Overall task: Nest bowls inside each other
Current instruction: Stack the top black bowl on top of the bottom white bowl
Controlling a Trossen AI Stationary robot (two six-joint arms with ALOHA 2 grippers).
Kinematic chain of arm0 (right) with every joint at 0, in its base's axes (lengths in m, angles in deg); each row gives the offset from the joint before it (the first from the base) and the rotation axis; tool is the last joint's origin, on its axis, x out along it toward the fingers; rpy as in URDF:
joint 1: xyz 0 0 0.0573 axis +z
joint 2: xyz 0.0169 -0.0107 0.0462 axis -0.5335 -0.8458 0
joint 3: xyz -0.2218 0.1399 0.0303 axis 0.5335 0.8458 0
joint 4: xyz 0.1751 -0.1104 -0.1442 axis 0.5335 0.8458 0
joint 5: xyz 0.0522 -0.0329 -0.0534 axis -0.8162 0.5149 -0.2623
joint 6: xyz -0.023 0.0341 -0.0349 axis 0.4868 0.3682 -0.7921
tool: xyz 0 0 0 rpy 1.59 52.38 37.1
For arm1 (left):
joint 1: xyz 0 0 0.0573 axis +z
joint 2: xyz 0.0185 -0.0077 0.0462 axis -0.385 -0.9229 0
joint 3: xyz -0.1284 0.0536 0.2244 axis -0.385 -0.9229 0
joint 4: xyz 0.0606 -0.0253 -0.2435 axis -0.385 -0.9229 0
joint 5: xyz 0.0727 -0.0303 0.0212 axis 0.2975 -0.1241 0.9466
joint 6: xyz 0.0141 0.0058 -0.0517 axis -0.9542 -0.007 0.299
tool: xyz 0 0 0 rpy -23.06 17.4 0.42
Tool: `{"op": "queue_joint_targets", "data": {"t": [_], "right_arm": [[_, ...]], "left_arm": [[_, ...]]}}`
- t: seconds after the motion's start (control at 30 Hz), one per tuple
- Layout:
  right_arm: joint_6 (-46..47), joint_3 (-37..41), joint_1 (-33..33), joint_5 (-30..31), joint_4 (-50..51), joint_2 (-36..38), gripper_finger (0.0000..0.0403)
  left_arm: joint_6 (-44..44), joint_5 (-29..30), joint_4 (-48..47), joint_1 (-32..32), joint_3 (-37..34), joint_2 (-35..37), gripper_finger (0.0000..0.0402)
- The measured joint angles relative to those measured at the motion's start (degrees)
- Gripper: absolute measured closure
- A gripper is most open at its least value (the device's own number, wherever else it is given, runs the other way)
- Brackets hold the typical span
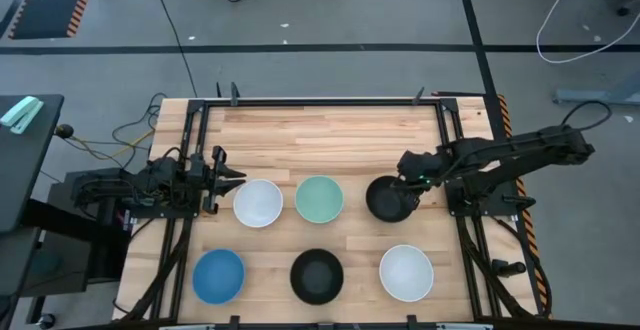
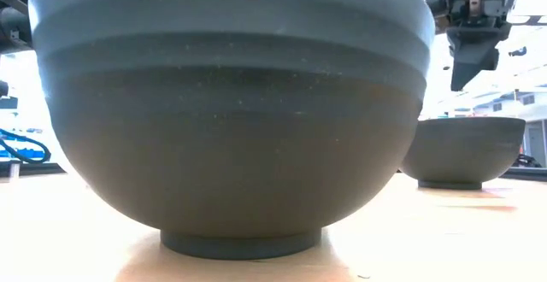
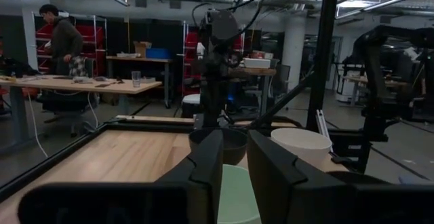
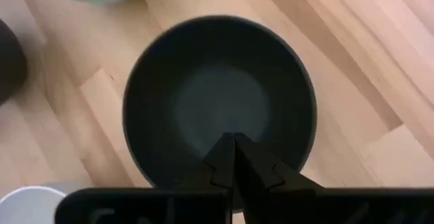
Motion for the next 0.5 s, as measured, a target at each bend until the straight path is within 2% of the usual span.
{"op": "queue_joint_targets", "data": {"t": [0.23, 0.5], "right_arm": [[4.7, 0.0, 0.0, 0.0, 6.0, -2.0, 0.0384], [4.8, 0.1, 0.0, 0.0, 6.4, -5.9, 0.0384]], "left_arm": [[0.0, 0.0, 0.0, 0.0, 0.0, 0.0, 0.032], [-0.1, 0.0, 0.0, 0.0, 0.0, 0.0, 0.0325]]}}
